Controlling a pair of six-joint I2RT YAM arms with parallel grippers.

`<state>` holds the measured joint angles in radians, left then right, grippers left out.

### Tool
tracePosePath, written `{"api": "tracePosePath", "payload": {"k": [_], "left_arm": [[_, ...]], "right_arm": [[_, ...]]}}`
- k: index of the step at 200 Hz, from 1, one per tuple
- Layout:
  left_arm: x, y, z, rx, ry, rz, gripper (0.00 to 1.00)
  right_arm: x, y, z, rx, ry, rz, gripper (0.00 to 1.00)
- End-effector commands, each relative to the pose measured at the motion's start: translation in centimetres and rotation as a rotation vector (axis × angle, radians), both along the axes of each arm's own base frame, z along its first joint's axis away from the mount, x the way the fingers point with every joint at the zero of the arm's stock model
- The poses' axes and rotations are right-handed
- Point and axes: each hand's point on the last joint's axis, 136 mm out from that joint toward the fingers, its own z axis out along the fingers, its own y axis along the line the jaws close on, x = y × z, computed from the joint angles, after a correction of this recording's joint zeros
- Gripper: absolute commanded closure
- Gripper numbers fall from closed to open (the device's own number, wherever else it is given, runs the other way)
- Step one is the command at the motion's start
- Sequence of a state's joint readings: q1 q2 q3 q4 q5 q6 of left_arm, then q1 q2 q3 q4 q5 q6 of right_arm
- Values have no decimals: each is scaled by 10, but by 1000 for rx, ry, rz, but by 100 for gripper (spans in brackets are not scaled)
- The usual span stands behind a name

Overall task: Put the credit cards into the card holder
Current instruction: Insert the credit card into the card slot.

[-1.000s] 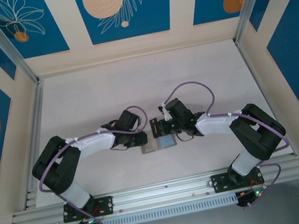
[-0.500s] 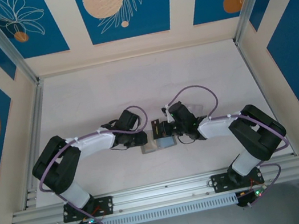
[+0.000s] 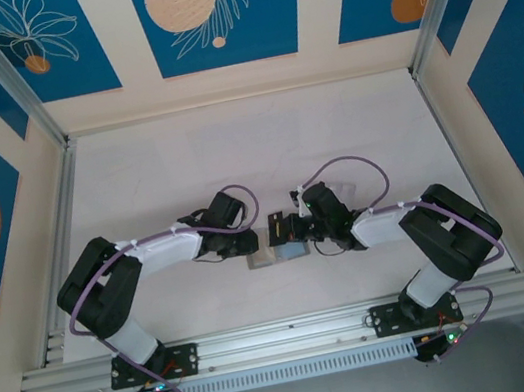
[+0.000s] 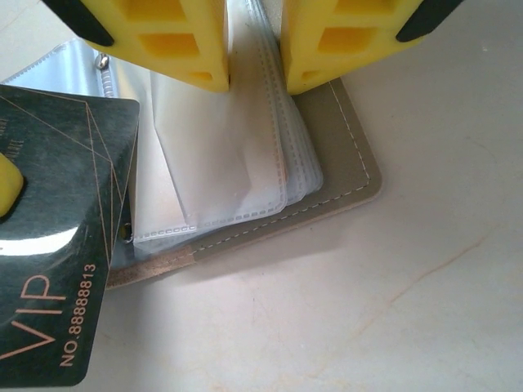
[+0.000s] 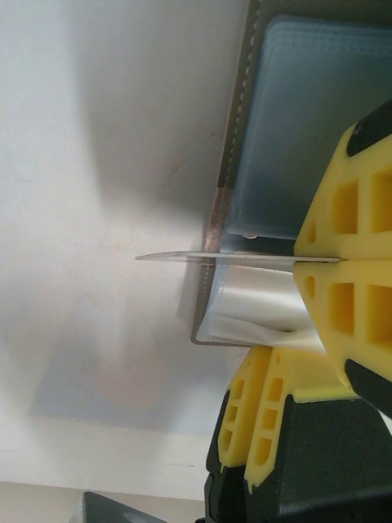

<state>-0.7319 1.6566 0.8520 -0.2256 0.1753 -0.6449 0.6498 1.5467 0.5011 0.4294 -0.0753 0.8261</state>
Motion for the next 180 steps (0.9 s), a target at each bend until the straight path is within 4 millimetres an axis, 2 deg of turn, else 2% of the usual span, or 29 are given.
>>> {"api": "tracePosePath", "payload": {"k": [1, 64, 127, 180], "left_arm": [[-34, 28, -39, 153, 137, -20, 80], [-36, 30, -41, 153, 139, -18, 80], [-37, 30, -42, 149, 141, -18, 80], [-40, 32, -43, 146, 145, -15, 84]], "right_arm": [[-28, -2, -15, 5, 105, 49, 100], [-21, -20, -8, -62, 65, 11, 100], [-17, -7, -3, 10, 85, 28, 100], [-10, -7, 10, 123, 105, 4, 100]]}}
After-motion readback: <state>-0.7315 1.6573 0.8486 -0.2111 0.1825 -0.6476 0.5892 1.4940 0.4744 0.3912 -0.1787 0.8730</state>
